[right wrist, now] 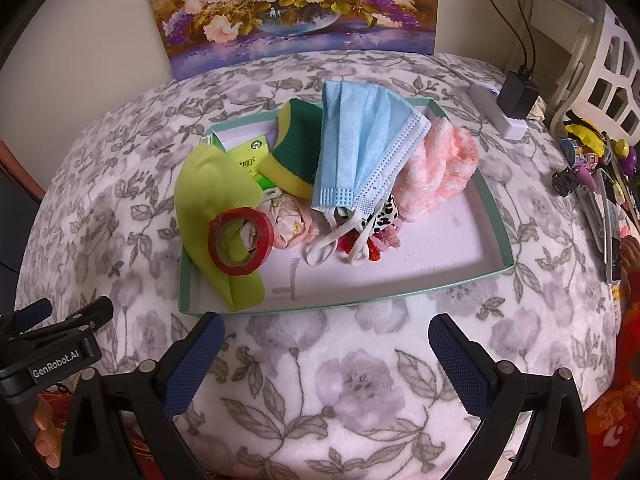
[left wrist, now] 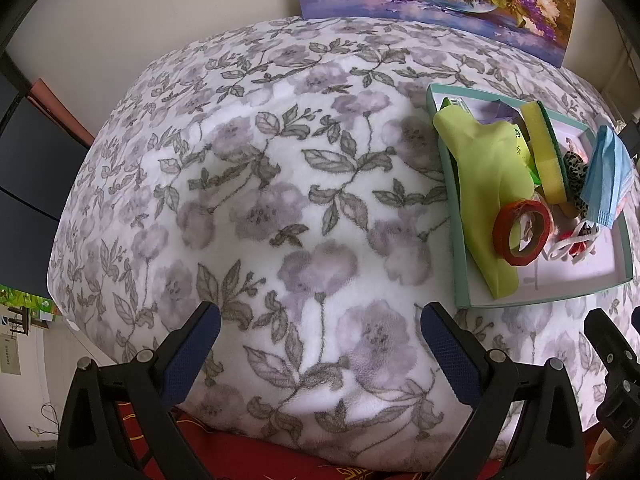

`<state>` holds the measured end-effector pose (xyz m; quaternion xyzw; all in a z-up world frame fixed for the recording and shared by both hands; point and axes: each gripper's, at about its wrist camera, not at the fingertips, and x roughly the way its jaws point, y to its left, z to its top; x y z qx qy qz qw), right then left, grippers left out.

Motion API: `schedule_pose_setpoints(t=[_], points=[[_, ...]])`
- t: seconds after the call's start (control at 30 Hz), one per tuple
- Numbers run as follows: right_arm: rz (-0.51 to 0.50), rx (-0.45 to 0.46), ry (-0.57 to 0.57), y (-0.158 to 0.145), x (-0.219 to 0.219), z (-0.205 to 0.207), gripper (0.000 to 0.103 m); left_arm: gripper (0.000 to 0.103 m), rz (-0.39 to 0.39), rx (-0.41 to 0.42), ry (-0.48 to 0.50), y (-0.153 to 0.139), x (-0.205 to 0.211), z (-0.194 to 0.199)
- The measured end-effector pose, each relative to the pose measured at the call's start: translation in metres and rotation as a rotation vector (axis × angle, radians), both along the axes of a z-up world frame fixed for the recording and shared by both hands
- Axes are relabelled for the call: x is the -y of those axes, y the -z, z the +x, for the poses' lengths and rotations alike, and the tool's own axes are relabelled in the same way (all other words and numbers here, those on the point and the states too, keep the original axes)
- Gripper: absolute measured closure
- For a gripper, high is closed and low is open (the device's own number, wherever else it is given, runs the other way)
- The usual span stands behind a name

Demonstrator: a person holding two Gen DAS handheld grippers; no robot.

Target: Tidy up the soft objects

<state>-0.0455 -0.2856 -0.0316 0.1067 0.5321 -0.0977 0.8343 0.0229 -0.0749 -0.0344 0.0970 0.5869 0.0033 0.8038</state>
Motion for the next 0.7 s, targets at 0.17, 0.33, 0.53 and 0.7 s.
schedule_pose_setpoints(t=[0.17,0.33,0.53,0.7], points=[[-0.001,0.000,-0.001,0.0003,-0.0012,0.0000,0.000,0.003,0.000,0.000,0.002,0.0002,-0.0003,-0.0001],[-0.001,0.000,0.000,0.0000,-0.0015,0.0004,0.000,0.003,0.000,0.000,0.002,0.0004,-0.0004,-0.0002],[-0.002,0.000,0.001,0.0003,-0.0014,0.0000,0.000,0.003,0.001,0.000,0.002,0.0004,-0.0003,-0.0002],[-0.001,-0.001,0.001,-0.0002,-0.0012,0.0004,0.000,0.003,0.000,-0.001,0.002,0.0003,-0.0003,0.0000]])
